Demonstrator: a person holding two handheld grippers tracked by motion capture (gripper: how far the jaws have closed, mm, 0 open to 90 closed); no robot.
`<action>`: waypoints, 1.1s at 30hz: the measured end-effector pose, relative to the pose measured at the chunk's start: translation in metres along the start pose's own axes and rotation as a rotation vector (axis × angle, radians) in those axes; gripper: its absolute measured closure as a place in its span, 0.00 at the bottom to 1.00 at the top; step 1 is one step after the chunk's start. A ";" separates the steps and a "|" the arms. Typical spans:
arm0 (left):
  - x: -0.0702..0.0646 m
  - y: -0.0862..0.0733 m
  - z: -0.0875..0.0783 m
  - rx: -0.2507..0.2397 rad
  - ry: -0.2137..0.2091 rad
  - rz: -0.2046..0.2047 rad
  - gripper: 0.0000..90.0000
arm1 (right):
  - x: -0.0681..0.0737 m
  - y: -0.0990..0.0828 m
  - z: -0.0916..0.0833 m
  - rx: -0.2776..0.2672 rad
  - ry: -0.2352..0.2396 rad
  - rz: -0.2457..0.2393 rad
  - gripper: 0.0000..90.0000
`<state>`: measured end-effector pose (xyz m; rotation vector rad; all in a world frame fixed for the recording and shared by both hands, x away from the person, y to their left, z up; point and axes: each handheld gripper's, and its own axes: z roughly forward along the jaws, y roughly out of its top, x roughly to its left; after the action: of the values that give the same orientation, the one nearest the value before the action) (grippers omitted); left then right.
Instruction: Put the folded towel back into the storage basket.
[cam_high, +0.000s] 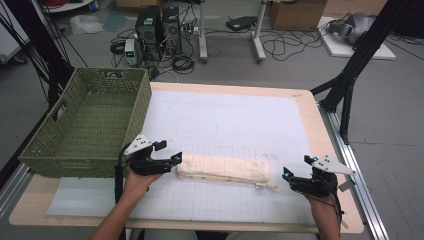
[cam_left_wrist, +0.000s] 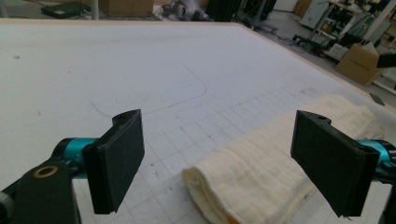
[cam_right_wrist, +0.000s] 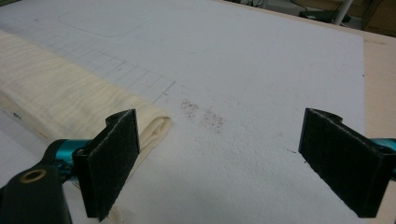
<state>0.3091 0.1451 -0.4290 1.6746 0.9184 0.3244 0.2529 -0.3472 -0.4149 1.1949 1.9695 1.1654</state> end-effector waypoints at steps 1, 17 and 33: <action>-0.001 -0.001 0.001 0.008 0.001 -0.002 0.21 | 0.001 0.000 0.000 -0.002 0.002 -0.001 0.13; -0.006 -0.012 0.017 0.165 0.012 0.013 0.38 | 0.004 0.000 0.004 0.014 0.016 -0.014 0.13; -0.014 -0.021 0.020 0.298 0.045 0.069 0.46 | 0.008 -0.001 0.007 0.015 0.036 -0.013 0.13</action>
<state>0.3043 0.1219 -0.4516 1.9820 0.9802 0.2825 0.2549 -0.3375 -0.4189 1.1741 2.0133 1.1755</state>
